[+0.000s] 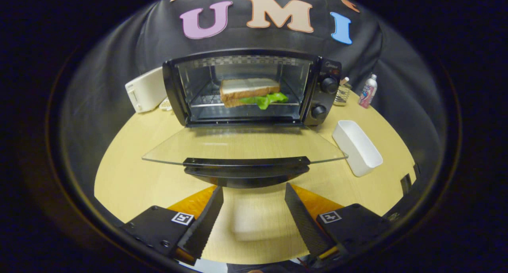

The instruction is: Open the toaster oven, put the food inside, and close the toaster oven door.

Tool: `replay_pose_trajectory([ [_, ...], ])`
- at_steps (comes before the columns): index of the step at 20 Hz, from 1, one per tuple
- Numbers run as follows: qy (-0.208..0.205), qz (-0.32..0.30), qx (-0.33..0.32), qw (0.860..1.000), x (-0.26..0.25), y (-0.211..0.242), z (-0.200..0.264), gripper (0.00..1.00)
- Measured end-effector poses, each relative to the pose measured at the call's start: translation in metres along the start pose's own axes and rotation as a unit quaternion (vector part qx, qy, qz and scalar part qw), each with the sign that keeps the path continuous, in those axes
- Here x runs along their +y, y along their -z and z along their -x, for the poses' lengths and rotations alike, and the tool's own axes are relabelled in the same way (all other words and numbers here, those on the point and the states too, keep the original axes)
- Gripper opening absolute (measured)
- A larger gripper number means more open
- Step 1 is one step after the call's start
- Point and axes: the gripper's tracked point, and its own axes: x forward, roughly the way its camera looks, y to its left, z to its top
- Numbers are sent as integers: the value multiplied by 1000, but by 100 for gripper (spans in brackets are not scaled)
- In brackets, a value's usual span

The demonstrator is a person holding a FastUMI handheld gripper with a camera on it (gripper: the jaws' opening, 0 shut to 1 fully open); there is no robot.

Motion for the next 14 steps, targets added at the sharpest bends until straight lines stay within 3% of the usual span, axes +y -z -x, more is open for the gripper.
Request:
replay_pose_trajectory([
  [4,-18,-35,-42,998,10,-34,2,98],
  [14,-38,-53,-100,993,34,-102,-7,98],
])
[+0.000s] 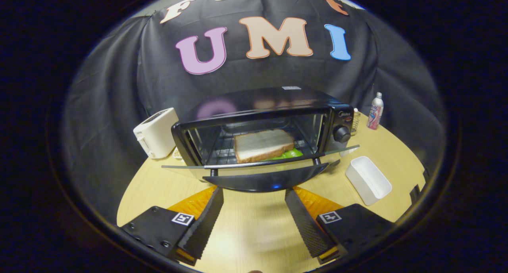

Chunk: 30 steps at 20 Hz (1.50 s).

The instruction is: Open the toaster oven, put the food inside, and close the toaster oven door.

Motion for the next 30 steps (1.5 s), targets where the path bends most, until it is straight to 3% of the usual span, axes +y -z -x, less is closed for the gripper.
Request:
replay_pose_trajectory([
  [8,-22,-40,-43,998,20,-47,-25,98],
  [17,-29,-22,-49,998,23,-62,-45,98],
  [23,-31,0,-44,999,23,-62,-26,99],
  [30,-30,44,-120,991,24,-147,14,99],
])
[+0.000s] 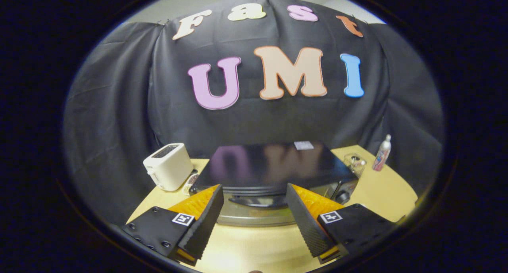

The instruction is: Open the toaster oven, put the food inside, and close the toaster oven door.

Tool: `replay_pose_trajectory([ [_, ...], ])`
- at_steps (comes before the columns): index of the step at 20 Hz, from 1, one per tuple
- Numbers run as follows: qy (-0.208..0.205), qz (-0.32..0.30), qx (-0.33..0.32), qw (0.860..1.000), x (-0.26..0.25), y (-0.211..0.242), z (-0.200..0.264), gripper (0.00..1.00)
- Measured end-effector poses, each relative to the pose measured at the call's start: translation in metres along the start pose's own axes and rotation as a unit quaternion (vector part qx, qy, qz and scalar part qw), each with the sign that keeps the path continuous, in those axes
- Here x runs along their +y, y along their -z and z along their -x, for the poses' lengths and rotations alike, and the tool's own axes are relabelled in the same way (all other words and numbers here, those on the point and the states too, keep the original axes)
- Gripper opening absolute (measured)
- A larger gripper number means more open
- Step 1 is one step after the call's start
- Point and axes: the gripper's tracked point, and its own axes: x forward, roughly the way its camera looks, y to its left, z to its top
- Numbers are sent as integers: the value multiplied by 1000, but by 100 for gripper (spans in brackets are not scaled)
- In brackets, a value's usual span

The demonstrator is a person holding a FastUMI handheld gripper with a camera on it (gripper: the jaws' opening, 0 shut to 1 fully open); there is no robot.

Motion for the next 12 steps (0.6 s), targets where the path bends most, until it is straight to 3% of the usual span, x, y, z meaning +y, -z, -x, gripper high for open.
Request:
replay_pose_trajectory([
  [8,-4,28,-101,994,1,-147,26,99],
  [12,-12,18,-129,991,6,-194,34,99],
])
